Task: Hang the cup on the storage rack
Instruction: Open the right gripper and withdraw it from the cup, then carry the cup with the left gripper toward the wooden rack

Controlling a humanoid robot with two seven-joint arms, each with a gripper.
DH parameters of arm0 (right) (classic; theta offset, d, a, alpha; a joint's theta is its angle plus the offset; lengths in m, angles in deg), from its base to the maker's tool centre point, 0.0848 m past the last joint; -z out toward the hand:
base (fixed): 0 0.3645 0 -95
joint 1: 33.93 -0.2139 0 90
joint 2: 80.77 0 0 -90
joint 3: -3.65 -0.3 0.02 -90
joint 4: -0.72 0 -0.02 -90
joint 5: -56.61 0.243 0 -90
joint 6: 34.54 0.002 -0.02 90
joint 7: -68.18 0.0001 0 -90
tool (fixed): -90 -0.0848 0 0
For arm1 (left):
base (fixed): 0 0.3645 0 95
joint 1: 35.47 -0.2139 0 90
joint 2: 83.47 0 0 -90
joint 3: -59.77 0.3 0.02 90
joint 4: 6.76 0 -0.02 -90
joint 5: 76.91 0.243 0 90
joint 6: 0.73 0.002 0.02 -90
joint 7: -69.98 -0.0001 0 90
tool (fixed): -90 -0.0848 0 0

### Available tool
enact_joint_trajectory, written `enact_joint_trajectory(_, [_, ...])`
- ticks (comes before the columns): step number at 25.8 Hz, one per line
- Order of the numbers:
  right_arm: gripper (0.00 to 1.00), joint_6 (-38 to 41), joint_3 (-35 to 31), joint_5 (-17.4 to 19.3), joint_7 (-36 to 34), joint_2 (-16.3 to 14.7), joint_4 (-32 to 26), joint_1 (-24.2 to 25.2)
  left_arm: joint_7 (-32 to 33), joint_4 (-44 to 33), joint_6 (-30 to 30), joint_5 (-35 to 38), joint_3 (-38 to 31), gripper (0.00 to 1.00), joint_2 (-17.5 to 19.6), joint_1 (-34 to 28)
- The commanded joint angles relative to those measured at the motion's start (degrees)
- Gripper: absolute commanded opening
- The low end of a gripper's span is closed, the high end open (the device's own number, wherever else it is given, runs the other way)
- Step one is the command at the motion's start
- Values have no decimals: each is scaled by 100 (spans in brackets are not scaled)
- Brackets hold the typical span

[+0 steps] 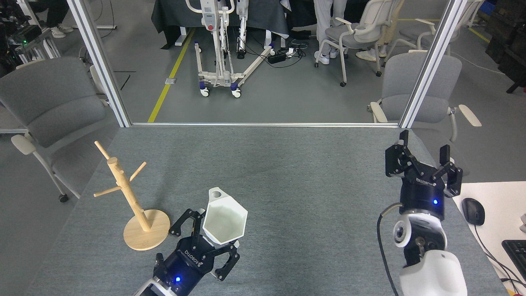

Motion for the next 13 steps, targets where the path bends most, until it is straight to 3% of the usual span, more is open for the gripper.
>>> enact_joint_trajectory(1, [98,557,-601,-179,-263,-107,155,578,-483,-94,54,3,-234,0,358,-465])
enact_joint_trajectory(8, [99,557,-777,-1498,-263,-46,454,1501,-1406,-103,63,12,-1060,0,411,-1353])
enact_joint_trajectory(13, [99,672,-742,-1550,-281,7,436,1747,-1379,-76,63,-5,-1860,0,350,-1405])
